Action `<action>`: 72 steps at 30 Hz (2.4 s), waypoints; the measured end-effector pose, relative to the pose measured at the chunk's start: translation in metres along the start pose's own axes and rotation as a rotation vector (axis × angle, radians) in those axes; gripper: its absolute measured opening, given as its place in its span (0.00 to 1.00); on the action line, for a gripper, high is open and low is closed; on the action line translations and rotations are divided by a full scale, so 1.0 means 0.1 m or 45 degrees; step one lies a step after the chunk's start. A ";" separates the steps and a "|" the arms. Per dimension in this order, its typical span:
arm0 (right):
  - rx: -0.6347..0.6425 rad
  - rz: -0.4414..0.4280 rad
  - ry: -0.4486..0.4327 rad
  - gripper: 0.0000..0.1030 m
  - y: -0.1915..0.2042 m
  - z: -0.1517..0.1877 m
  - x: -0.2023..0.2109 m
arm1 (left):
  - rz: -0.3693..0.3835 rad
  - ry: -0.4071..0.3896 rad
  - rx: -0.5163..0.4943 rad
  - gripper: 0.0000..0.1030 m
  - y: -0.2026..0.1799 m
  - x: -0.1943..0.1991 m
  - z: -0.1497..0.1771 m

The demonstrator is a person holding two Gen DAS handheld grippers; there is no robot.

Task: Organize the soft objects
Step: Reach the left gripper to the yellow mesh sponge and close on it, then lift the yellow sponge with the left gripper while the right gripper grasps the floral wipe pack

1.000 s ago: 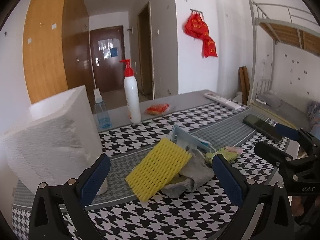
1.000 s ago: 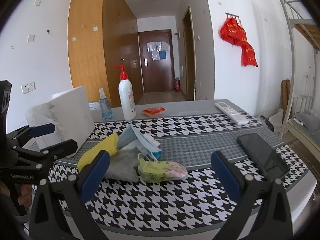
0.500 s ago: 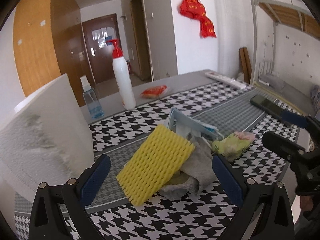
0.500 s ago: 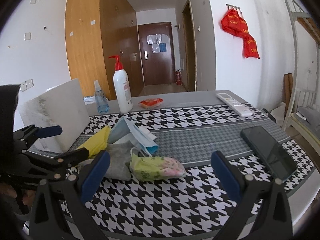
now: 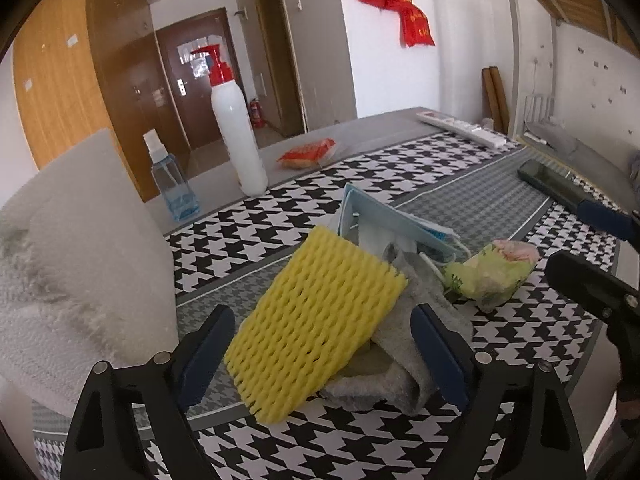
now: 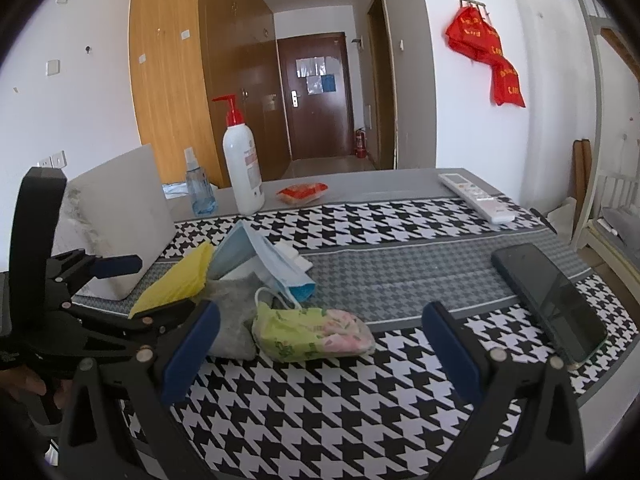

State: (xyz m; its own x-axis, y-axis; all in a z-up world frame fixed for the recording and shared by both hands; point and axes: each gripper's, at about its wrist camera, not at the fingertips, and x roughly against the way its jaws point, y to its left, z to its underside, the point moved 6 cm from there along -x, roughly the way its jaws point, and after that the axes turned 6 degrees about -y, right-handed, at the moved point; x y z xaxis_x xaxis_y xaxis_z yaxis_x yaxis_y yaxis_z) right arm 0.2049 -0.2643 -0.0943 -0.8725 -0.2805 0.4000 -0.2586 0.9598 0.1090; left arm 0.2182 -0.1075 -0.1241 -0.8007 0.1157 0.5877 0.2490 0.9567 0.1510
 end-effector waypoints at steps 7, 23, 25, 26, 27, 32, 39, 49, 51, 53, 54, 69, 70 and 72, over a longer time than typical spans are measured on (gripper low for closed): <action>0.004 0.003 0.025 0.99 -0.02 0.02 -0.06 | 0.040 0.046 0.053 0.68 0.05 -0.09 0.05; 0.058 -0.016 0.140 0.99 0.05 0.07 -0.31 | 0.170 0.069 0.194 0.15 0.17 -0.13 0.10; 0.065 -0.016 0.161 0.99 0.06 0.09 -0.33 | 0.186 0.056 0.202 0.14 0.16 -0.11 0.09; 0.068 -0.020 0.170 0.99 0.06 0.09 -0.34 | 0.197 0.051 0.206 0.14 0.16 -0.10 0.08; 0.070 -0.023 0.175 0.99 0.07 0.10 -0.34 | 0.203 0.044 0.208 0.14 0.16 -0.09 0.08; 0.072 -0.026 0.220 0.98 0.07 0.13 -0.38 | 0.230 0.016 0.222 0.13 0.17 -0.04 0.07; 0.056 -0.041 0.311 0.88 0.06 0.19 -0.49 | 0.248 -0.026 0.248 0.13 0.20 0.03 0.05; 0.073 -0.040 0.361 0.82 0.07 0.24 -0.54 | 0.273 -0.070 0.247 0.13 0.20 0.11 0.02; 0.060 -0.050 0.385 0.82 0.07 0.26 -0.56 | 0.274 -0.071 0.247 0.13 0.20 0.12 0.02; 0.042 -0.060 0.396 0.82 0.05 0.26 -0.57 | 0.277 -0.073 0.249 0.13 0.20 0.13 0.02; 0.042 -0.061 0.396 0.82 0.05 0.26 -0.57 | 0.279 -0.078 0.250 0.13 0.20 0.14 0.01; -0.016 -0.026 0.279 0.70 -0.03 0.08 -0.21 | 0.265 -0.145 0.233 0.13 0.23 0.39 -0.06; -0.016 -0.023 0.273 0.70 -0.02 0.07 -0.19 | 0.263 -0.152 0.228 0.13 0.24 0.42 -0.07; -0.018 -0.017 0.254 0.70 -0.01 0.04 -0.14 | 0.255 -0.170 0.226 0.13 0.26 0.49 -0.10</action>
State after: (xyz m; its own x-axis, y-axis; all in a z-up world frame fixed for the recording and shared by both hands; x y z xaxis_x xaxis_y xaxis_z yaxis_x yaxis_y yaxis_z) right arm 0.2154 -0.2611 -0.1033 -0.7692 -0.2875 0.5707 -0.2628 0.9564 0.1277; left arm 0.1905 -0.0798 -0.0837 -0.8126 0.3301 0.4804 0.3200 0.9415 -0.1057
